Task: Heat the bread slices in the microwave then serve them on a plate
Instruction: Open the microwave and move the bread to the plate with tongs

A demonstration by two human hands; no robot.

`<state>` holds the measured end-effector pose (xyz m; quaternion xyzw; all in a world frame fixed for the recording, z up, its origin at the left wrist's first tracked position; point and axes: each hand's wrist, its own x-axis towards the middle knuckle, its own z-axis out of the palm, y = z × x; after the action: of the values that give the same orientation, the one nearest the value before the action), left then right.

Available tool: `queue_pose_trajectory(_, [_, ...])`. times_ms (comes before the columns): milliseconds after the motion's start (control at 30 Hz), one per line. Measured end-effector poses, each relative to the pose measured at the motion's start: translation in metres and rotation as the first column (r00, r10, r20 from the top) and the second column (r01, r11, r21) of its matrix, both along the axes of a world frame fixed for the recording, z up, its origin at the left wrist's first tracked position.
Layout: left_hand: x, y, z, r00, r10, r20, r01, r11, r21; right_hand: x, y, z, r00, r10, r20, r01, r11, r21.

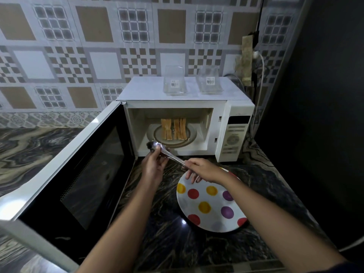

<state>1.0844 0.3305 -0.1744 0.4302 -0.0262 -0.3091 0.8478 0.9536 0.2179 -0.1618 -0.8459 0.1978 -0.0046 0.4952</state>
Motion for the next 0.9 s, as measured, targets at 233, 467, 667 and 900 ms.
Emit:
queue_pose_trajectory(233, [0.010, 0.009, -0.003, 0.990, -0.104, 0.096, 0.093, 0.989, 0.119, 0.004, 0.000, -0.005, 0.999, 0.005, -0.050, -0.003, 0.999, 0.035])
queue_pose_trajectory(467, [0.021, 0.015, -0.064, 0.897, -0.121, 0.425, -0.196, 0.753, 0.628, 0.013, -0.014, -0.019, 0.990, -0.140, -0.023, 0.130, 0.959, -0.251])
queue_pose_trajectory(667, [0.019, 0.033, -0.116, 0.553, -0.582, 0.596, -0.387, 0.453, 0.803, 0.036, -0.016, -0.018, 0.965, -0.261, 0.022, 0.247, 0.880, -0.406])
queue_pose_trajectory(900, [0.011, 0.039, -0.132, 0.342, -0.764, 0.547, -0.555, 0.306, 0.774, 0.088, -0.005, -0.008, 0.914, -0.401, 0.063, 0.377, 0.779, -0.502])
